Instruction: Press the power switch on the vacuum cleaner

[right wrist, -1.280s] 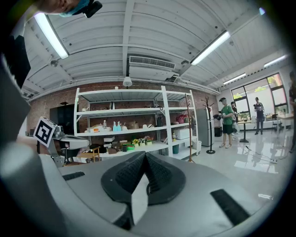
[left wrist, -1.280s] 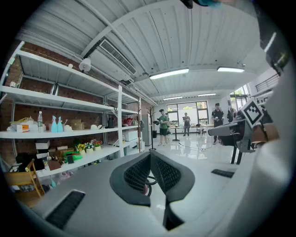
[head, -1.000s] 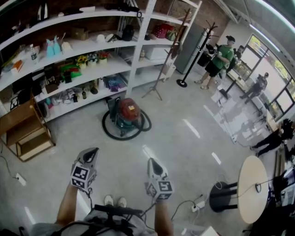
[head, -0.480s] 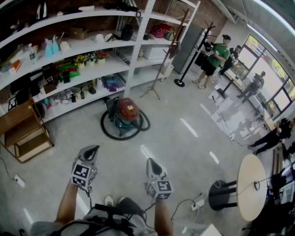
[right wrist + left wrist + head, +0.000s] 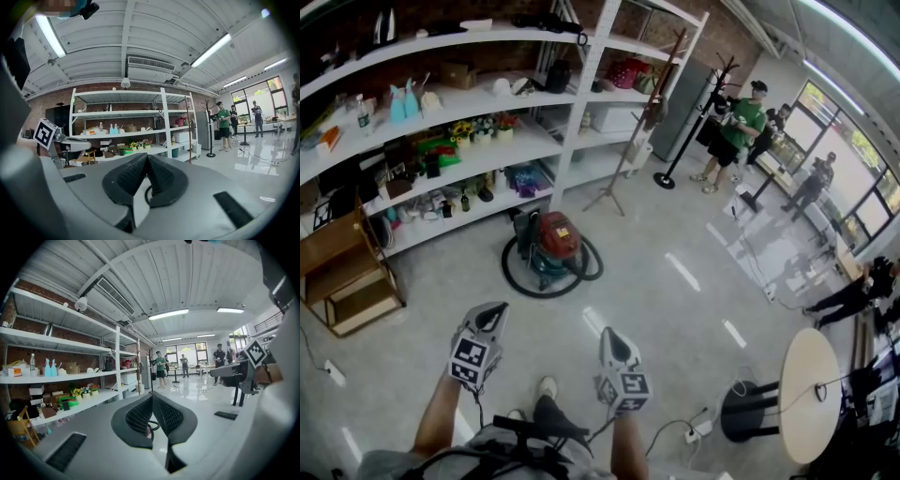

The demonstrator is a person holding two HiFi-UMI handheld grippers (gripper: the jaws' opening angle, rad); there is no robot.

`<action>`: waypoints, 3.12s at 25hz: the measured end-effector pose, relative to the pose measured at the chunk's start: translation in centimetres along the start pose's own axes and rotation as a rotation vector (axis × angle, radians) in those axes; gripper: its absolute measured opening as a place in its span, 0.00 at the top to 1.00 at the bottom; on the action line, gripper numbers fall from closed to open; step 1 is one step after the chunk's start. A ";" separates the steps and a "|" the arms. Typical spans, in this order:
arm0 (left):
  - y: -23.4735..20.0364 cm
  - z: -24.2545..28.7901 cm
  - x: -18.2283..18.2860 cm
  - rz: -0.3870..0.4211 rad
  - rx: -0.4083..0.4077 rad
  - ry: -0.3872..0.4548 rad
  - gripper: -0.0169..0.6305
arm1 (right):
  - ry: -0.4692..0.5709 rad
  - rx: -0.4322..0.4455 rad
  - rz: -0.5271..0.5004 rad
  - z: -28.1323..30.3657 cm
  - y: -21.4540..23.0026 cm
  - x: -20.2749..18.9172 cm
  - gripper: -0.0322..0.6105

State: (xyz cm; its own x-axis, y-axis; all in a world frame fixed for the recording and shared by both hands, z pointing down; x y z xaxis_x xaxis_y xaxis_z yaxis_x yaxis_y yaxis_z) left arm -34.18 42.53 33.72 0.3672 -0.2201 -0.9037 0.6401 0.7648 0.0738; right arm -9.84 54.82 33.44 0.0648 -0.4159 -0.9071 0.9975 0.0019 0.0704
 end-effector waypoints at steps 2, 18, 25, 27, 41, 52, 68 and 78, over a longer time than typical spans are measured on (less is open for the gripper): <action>-0.4 1.5 0.6 -0.007 0.006 0.000 0.96 | -0.002 0.007 -0.010 1.4 0.8 0.7 0.94; -1.9 13.7 6.1 -0.037 0.080 -0.023 0.96 | -0.031 0.114 -0.027 12.0 10.3 5.5 0.94; -2.2 16.5 7.2 -0.036 0.110 -0.035 0.96 | -0.029 0.153 -0.034 14.9 12.9 6.5 0.94; -2.5 17.1 8.0 -0.035 0.121 -0.029 0.96 | -0.021 0.165 -0.031 15.5 13.2 7.0 0.94; -6.5 24.4 11.2 -0.009 0.096 -0.022 0.96 | -0.008 0.151 -0.012 21.7 15.8 9.9 0.94; -13.0 32.8 14.8 -0.002 0.049 -0.038 0.96 | -0.034 0.129 0.007 30.7 17.7 14.4 0.94; -22.7 42.0 16.0 0.050 0.052 -0.090 0.96 | -0.075 0.135 -0.020 43.2 17.4 19.8 0.94; -25.7 45.5 15.8 -0.004 0.039 -0.083 0.96 | -0.107 0.106 -0.068 48.7 19.2 21.0 0.94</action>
State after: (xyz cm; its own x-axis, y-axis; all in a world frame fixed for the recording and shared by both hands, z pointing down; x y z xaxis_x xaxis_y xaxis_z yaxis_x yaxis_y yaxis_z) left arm -14.12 -8.21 36.70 0.4185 -0.2735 -0.8660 0.6668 0.7400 0.0886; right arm 9.37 1.82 35.96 -0.0119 -0.5062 -0.8623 0.9906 -0.1232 0.0587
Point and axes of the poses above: the fingertips, and each gripper's own axes: z forward along the fingers, y to its right, x out of its top, the point moved 4 cm from there along -z, backward along the fingers, and after that the axes turned 15 degrees about -y, right-handed, at the moved point
